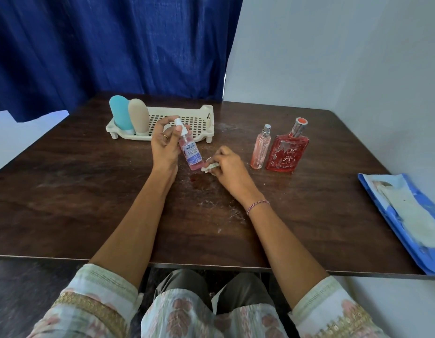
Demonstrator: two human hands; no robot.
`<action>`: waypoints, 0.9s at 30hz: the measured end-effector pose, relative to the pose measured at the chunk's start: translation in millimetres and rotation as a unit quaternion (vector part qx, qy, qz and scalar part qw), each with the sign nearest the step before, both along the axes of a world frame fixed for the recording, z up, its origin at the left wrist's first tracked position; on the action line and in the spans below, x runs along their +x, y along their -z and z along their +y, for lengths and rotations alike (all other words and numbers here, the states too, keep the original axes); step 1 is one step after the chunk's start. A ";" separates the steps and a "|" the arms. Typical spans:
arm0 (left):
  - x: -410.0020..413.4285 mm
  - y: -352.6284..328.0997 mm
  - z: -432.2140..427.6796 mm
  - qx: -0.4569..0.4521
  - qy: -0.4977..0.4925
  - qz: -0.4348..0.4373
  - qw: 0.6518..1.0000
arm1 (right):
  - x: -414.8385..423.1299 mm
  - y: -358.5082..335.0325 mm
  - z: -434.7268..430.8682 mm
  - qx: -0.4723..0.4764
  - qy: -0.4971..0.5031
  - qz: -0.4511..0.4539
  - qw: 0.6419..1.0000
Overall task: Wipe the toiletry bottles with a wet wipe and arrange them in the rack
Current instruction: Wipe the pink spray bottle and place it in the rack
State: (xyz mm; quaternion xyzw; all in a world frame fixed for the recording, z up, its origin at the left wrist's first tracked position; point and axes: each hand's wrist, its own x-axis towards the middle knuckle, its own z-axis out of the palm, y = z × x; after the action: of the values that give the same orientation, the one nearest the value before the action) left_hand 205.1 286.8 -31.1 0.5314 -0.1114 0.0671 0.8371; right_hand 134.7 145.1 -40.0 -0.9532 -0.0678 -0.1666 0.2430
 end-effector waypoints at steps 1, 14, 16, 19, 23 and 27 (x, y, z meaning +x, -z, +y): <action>-0.3 -0.1 -0.6 0.000 0.000 0.000 1.000 | -0.4 0.0 -0.1 0.010 0.002 -0.006 1.000; -3.9 -1.4 -0.6 0.008 0.033 -0.028 0.999 | -2.7 -5.0 4.1 0.084 0.005 -0.069 0.994; -5.1 -2.4 -0.8 0.013 0.053 -0.036 0.998 | -3.6 -4.7 7.1 0.092 -0.005 -0.089 0.992; -9.5 -6.1 -4.8 0.024 0.100 -0.057 0.993 | -5.1 -8.1 10.3 0.124 -0.009 -0.142 0.982; -11.8 -10.6 -5.7 0.045 0.140 -0.072 0.987 | -2.5 -14.5 5.9 0.174 0.015 -0.199 0.964; -13.8 -11.7 -7.2 0.064 0.133 -0.077 0.986 | 0.6 -10.0 4.4 0.161 -0.024 -0.144 0.976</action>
State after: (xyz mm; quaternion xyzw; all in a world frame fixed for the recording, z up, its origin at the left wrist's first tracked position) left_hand 191.3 279.7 -19.4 0.5578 -0.2492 -0.0111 0.7916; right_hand 135.3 149.5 -30.0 -0.8656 -0.0969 -0.3051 0.3850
